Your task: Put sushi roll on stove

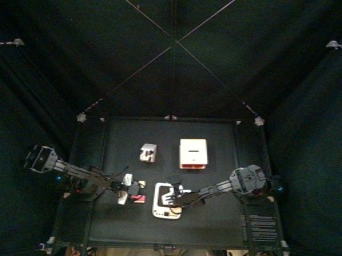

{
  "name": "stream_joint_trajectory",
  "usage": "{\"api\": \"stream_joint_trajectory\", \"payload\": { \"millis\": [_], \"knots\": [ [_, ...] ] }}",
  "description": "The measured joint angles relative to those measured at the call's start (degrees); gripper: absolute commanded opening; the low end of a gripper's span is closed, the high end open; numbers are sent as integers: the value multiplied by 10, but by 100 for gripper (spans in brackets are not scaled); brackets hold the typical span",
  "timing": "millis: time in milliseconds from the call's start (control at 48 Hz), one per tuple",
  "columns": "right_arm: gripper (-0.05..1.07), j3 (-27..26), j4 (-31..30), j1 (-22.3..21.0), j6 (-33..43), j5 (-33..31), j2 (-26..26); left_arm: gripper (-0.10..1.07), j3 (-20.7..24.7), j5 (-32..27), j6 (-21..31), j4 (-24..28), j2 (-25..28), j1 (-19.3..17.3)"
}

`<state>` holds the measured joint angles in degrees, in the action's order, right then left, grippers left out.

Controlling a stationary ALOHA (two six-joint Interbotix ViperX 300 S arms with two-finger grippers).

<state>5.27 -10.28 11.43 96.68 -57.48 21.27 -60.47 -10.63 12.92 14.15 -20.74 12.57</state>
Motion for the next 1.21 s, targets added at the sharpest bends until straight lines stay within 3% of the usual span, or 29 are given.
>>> {"api": "stream_joint_trajectory", "payload": {
  "millis": [208,438,792,979,1208],
  "knots": [
    [76,-15,96,-38,-98,-2,11,98,-4,0,-1,0,-7,-2],
    [76,-31,104,-54,-163,-21,17,98,-17,-3,1,-12,-40,-4],
    [76,-45,146,-77,-254,-92,32,97,-77,18,1,-76,-113,-4],
    [76,-50,118,-76,-250,-118,36,97,-96,45,2,-92,-143,-4],
    [76,-63,51,-55,-185,-126,37,97,-97,47,2,-93,-149,-3]
  ]
}}
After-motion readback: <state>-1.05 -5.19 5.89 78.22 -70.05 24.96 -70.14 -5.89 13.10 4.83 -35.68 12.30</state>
